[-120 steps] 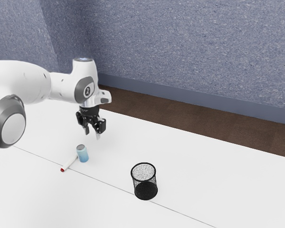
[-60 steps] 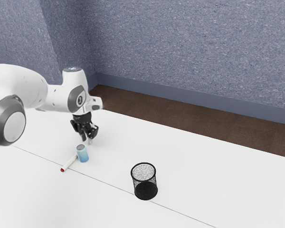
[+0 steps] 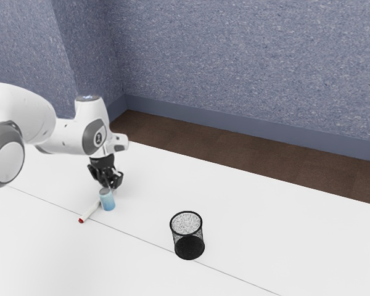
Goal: Put the marker into the pen holder.
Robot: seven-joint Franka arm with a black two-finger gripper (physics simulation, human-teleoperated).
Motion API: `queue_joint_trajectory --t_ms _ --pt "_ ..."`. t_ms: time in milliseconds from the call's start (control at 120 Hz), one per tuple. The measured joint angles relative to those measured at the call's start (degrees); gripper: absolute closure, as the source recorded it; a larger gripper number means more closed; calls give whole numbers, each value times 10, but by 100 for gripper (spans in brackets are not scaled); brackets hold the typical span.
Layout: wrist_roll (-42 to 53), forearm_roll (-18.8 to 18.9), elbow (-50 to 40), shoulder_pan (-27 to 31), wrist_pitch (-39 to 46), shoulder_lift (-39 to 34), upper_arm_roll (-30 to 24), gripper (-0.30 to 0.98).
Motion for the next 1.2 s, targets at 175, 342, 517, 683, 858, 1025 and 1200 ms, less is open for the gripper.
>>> queue_joint_trajectory --t_ms 175,342,517,683,858,1025,1200 --pt "4 0 -31 0 15 -17 0 53" --pt "5 0 -34 0 23 -21 0 67" --pt "-1 6 -34 0 27 -26 0 75" --pt "-9 14 -34 0 28 -46 0 78" --pt "-18 27 -34 0 23 -92 -5 79" --pt "-26 37 -34 -1 19 -147 -32 79" --pt "-45 55 -29 -5 18 -204 -132 79"
